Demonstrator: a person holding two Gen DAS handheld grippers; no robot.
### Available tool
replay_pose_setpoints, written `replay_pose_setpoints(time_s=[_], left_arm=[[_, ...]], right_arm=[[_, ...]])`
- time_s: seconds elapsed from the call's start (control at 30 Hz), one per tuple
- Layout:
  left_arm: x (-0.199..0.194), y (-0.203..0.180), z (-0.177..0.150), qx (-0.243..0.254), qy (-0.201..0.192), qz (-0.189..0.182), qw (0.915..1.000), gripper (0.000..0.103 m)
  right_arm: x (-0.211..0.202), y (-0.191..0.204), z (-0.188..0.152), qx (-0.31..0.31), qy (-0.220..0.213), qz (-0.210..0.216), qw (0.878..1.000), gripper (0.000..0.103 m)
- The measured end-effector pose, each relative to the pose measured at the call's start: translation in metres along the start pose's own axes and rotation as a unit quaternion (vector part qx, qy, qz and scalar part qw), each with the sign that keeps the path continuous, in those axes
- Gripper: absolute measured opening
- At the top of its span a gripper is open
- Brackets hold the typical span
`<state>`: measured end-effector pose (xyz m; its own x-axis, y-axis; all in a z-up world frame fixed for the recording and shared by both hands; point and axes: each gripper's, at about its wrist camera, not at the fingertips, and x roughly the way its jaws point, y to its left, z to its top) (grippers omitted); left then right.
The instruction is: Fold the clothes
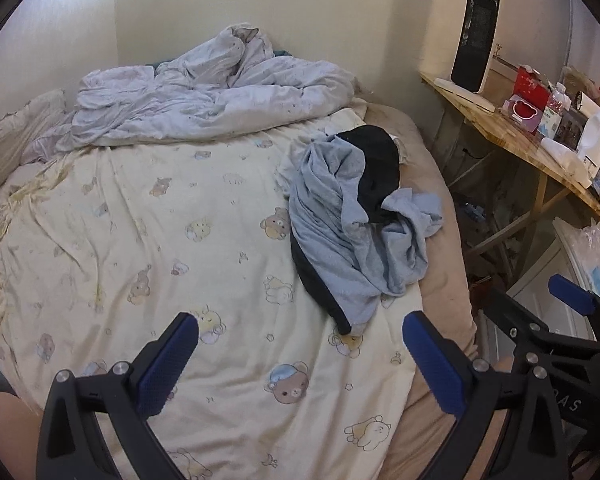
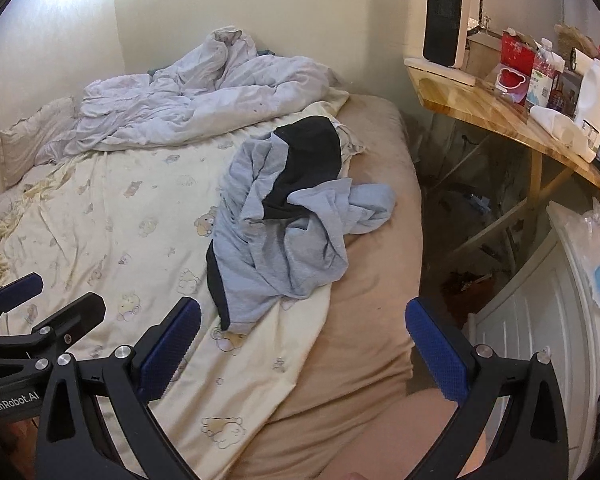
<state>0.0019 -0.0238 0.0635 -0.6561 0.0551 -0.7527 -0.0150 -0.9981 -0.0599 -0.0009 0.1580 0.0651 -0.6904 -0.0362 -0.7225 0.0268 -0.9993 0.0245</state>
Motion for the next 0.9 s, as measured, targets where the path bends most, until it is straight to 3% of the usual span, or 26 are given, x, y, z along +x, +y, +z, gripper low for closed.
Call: replay_pose_setpoints(time_s=[0.37, 0.57, 0.73, 0.9], left_arm=[[0.014, 0.009, 0.017, -0.008, 0.002, -0.033, 0.9994, 0.102], [0.031, 0.029, 0.027, -0.019, 0.011, -0.024, 0.9995, 0.102], [0.046, 0.044, 0.030, -0.017, 0.004, -0.015, 0.9997, 0.102], [0.065, 0.056, 0.021, -0.024, 0.007, -0.016, 0.9995, 0.102]], right_arm=[[0.015, 0.007, 0.021, -0.005, 0.018, -0.003, 1.000, 0.103], [0.033, 0.023, 0.032, -0.037, 0.010, -0.001, 0.999, 0.103], [0.048, 0.026, 0.034, -0.063, -0.029, 0.061, 0.996, 0.103], [0.076, 0.027, 0.044, -0.097, -0.017, 0.053, 0.994, 0.103]])
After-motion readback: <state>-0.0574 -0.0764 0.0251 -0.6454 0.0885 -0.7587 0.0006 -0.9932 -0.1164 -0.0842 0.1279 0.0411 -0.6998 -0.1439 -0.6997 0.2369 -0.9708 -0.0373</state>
